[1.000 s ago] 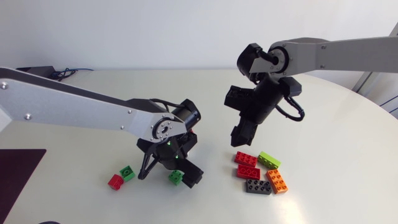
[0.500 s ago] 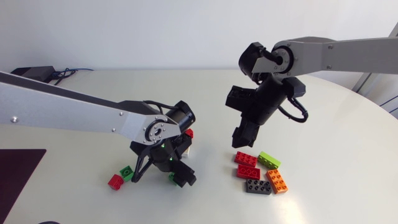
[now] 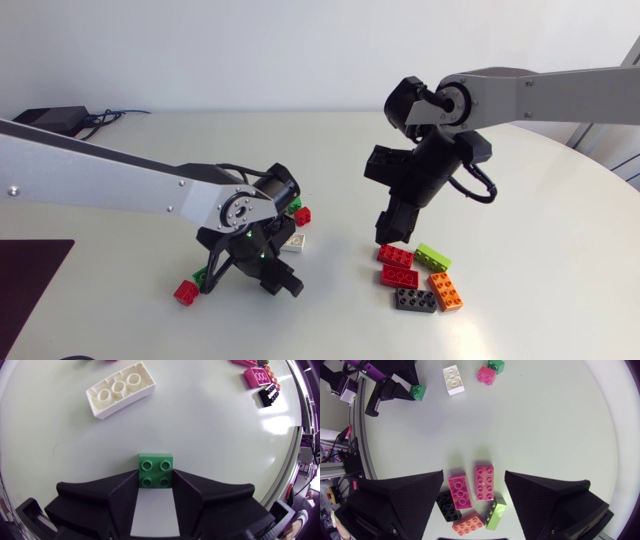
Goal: Sort duplo bricks by size, large to the right and small to the left
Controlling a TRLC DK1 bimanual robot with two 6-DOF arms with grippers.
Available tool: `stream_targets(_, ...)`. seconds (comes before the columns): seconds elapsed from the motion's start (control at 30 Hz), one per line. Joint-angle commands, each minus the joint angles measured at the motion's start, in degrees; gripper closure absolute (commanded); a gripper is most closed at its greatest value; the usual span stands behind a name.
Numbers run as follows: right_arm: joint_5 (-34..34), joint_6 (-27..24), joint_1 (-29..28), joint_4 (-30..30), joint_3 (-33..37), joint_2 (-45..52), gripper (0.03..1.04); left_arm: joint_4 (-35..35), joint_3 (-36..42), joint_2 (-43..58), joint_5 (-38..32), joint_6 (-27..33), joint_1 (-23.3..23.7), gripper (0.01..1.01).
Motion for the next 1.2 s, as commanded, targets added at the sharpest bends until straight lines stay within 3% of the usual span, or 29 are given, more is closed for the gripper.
stream_targets(0.0,-0.24,1.11,0.38,0.21,-1.39,-1.05,0.18,-0.68,-0.75,-2.36,-0.44,0.93,1.31,0.77)
stream_targets(0.27,-0.24,1.19,0.73,0.21,-1.39,-1.05,0.18,-3.06,2.94,-5.17,-0.44,4.53,8.95,0.769)
stream_targets(0.57,-0.24,1.37,1.26,0.65,-2.26,-1.13,0.18,-1.3,1.01,-3.85,-0.53,9.81,20.12,0.769)
stream_targets(1.07,-0.24,1.81,1.87,0.74,-2.88,-1.31,0.18,3.71,-4.27,1.95,-0.88,11.12,23.98,0.762)
stream_targets(1.13,-0.24,1.98,2.14,0.74,-2.88,-1.22,0.18,3.71,-4.18,2.3,-0.88,11.21,24.25,0.741)
stream_targets(1.17,-0.24,2.07,2.23,0.74,-2.88,-1.22,0.18,3.62,-4.0,2.39,-0.88,11.21,24.33,0.631)
